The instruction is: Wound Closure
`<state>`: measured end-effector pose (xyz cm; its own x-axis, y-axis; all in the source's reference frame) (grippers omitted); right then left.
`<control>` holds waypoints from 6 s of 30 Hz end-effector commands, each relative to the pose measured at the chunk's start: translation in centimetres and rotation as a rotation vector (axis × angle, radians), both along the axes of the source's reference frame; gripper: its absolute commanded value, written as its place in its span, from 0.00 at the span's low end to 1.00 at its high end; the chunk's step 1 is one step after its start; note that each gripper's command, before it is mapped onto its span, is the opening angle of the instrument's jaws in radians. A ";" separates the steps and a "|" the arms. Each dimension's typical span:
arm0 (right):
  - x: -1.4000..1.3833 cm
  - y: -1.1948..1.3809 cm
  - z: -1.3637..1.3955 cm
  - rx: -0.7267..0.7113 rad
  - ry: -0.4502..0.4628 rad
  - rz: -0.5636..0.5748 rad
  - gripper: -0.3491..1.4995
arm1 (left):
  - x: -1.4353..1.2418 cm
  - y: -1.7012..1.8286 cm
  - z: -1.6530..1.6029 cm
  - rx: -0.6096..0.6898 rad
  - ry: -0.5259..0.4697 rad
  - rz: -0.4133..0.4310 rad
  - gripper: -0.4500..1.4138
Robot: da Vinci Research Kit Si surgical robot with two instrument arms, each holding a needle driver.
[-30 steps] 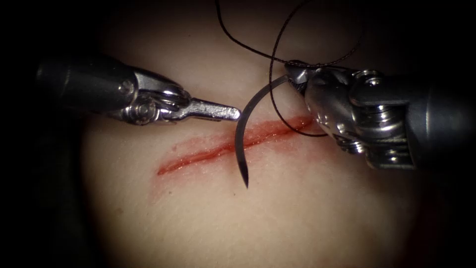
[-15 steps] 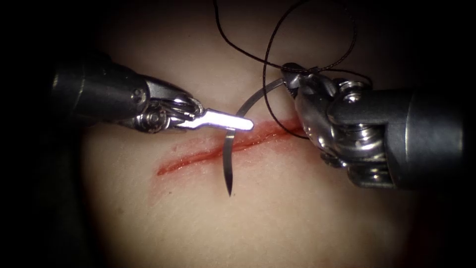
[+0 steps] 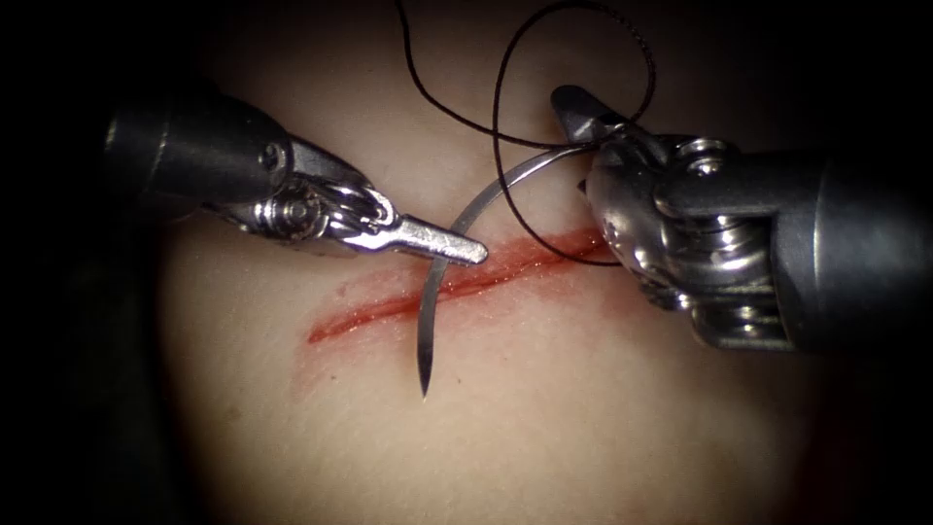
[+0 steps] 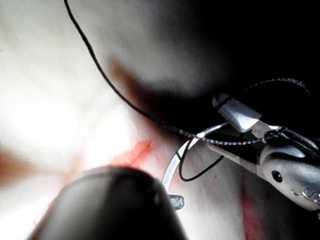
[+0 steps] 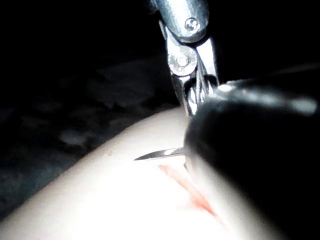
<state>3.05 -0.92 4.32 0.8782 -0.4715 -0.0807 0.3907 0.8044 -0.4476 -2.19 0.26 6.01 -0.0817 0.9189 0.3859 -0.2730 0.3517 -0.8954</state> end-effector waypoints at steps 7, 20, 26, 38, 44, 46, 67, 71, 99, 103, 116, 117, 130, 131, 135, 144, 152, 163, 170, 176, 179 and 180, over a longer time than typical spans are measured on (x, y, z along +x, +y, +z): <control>-0.17 0.27 -0.11 0.001 0.105 0.158 0.99 | 0.10 0.03 0.09 0.015 0.071 -0.026 0.00; -0.96 0.58 -0.28 0.830 0.710 0.678 0.82 | 0.14 -0.09 0.58 0.099 -0.335 -0.220 0.00; -1.12 0.69 -0.18 1.164 0.904 0.792 0.84 | 0.03 -0.02 0.56 0.178 -0.586 -0.312 0.00; -1.20 0.69 -0.02 1.411 1.252 0.812 0.85 | 0.08 -0.09 0.57 0.203 -0.684 -0.187 0.00; -1.38 0.83 -0.16 1.449 1.384 0.793 0.81 | 0.17 -0.18 0.63 0.212 -0.683 -0.103 0.00; -1.44 0.89 -0.21 1.459 1.385 0.793 0.79 | 0.18 -0.19 0.65 0.215 -0.683 -0.086 0.00; -1.14 0.54 0.46 1.334 1.381 0.732 0.58 | 0.16 -0.13 0.33 0.228 -0.692 0.026 0.00; -1.11 0.49 0.62 1.304 1.385 0.739 0.58 | 0.18 -0.14 0.31 0.223 -0.692 0.053 0.00; -0.61 0.19 0.53 1.301 1.299 0.734 0.71 | 0.01 -0.04 0.53 0.140 -0.696 -0.123 0.00; -0.57 0.16 0.52 1.299 1.299 0.733 0.63 | -0.09 -0.11 0.62 0.131 -0.695 -0.152 0.00; -0.39 0.12 0.63 1.282 1.300 0.734 0.67 | -0.22 -0.12 0.64 0.132 -0.696 -0.180 0.00; -0.39 0.12 0.64 1.281 1.301 0.735 0.67 | -0.21 -0.12 0.63 0.133 -0.696 -0.180 0.00; -0.35 0.15 0.71 1.329 1.317 0.777 0.58 | -0.21 -0.06 0.52 0.113 -0.697 -0.205 0.00; -0.33 0.15 0.72 1.333 1.333 0.778 0.59 | -0.22 -0.06 0.52 0.115 -0.697 -0.209 0.00; -0.21 0.09 0.81 1.376 1.499 0.779 0.61 | -0.22 -0.06 0.52 0.112 -0.697 -0.215 0.00; -0.02 -0.07 1.04 1.338 1.744 0.837 0.57 | -0.19 0.00 0.46 0.117 -0.697 -0.217 0.00; -0.13 0.01 1.12 1.333 1.749 0.850 0.67 | -0.13 0.05 0.38 0.118 -0.697 -0.223 0.00; -0.18 0.05 1.01 1.365 1.835 0.836 0.68 | -0.10 0.04 0.43 0.114 -0.695 -0.217 0.00; -0.17 0.05 0.97 1.370 1.835 0.836 0.63 | -0.08 0.05 0.46 0.120 -0.693 -0.224 0.00; -0.20 0.05 0.98 1.377 1.834 0.837 0.35 | -0.05 0.06 0.45 0.125 -0.691 -0.226 0.00; -0.22 0.05 0.96 1.390 1.831 0.820 0.00 | -0.05 0.05 0.45 0.126 -0.691 -0.230 0.00; -0.23 0.06 0.96 1.390 1.831 0.821 0.00 | -0.06 0.05 0.46 0.125 -0.691 -0.231 0.00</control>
<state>2.74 -0.89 5.27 -0.4870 0.7388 -0.4658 -0.0123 0.5274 0.8495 -2.19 0.31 6.41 -0.1540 0.8942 0.4202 0.4310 0.4435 -0.7858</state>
